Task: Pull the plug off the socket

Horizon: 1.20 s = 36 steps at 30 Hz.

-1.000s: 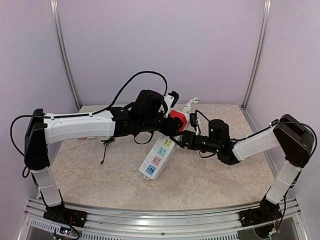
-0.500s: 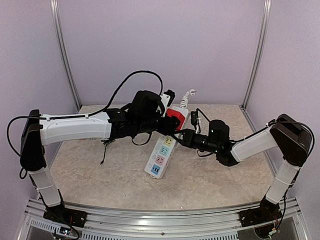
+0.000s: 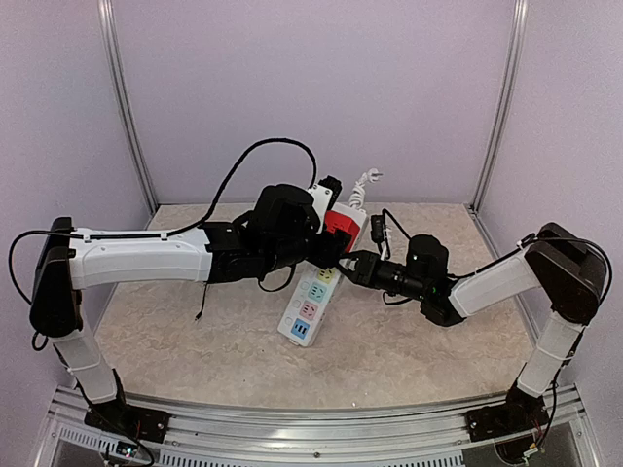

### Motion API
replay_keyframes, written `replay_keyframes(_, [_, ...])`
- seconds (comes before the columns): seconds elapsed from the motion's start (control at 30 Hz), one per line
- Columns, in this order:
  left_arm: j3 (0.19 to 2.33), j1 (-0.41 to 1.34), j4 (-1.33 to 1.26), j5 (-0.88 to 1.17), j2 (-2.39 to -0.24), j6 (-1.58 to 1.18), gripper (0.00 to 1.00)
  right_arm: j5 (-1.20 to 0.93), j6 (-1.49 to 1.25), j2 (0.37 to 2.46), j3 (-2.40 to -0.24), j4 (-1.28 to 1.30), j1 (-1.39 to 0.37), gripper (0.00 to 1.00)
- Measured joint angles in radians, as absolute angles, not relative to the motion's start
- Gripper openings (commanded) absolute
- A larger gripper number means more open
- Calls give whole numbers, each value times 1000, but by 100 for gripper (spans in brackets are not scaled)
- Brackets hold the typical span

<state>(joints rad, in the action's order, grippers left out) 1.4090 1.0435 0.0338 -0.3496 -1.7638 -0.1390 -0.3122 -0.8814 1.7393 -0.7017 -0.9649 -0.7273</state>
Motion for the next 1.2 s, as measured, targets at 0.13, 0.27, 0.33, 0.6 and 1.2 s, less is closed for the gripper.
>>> replay_keyframes(0.13, [1365,1044,11,-339,-1723,-129,9,-318,-881,1739,-702,-986,-738,0])
replay_keyframes(0.27, [1356,1045,6,-337,-1708,-115,7,-323,-884,1739,-702,-1006,-740,0])
replay_keyframes(0.33, [1356,1045,4,-337,-1708,-110,7,-323,-884,1739,-700,-1008,-740,0])
replay_keyframes(0.6, [1260,1045,-100,-313,-1665,-102,3,-340,-881,1739,-687,-1021,-744,0])
replay_keyframes(1.2, [1329,1076,-162,-352,-1603,-26,4,-266,-984,1757,-667,-897,-706,1])
